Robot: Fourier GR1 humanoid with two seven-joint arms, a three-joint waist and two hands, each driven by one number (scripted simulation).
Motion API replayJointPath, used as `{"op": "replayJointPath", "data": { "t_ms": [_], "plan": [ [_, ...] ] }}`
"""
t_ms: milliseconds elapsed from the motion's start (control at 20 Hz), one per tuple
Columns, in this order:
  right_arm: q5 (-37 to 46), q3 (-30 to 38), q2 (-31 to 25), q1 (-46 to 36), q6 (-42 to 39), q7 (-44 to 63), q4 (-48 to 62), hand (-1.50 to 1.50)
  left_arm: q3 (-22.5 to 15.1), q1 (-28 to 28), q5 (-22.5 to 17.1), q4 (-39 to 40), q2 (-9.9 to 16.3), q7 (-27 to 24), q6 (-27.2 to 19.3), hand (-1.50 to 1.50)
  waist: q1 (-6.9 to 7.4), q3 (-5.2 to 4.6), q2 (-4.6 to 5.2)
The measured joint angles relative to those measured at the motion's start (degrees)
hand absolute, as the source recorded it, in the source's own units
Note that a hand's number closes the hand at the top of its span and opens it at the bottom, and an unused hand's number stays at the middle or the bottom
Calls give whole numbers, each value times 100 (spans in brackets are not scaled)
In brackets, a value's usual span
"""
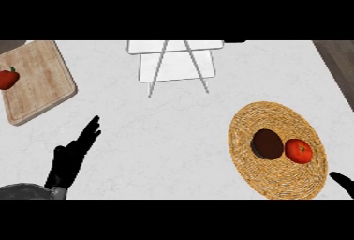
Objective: Pick the tomato from the placemat and place it in the tiered shelf
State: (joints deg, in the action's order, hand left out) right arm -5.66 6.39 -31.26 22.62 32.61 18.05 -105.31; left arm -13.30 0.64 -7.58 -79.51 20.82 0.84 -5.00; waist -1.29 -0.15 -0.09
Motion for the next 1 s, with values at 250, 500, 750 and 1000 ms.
{"op": "replayJointPath", "data": {
  "t_ms": [250,500,750,1000],
  "plan": [
    [575,-402,-1034,178,-436,1650,-369,-150,-51,-176,66,19,-45,68,24,0,169,-26,60],
    [1302,-669,-2126,48,-1014,3312,-233,-150,-143,-290,120,33,-80,79,104,0,378,-34,109],
    [1811,-1275,-2498,-825,-1627,4524,-264,-150,-153,-483,123,124,-155,198,165,0,458,-16,98],
    [1977,-1946,-2057,-1956,-2003,4994,166,-150,-155,-550,193,295,-247,107,176,0,481,-4,89]
  ]
}}
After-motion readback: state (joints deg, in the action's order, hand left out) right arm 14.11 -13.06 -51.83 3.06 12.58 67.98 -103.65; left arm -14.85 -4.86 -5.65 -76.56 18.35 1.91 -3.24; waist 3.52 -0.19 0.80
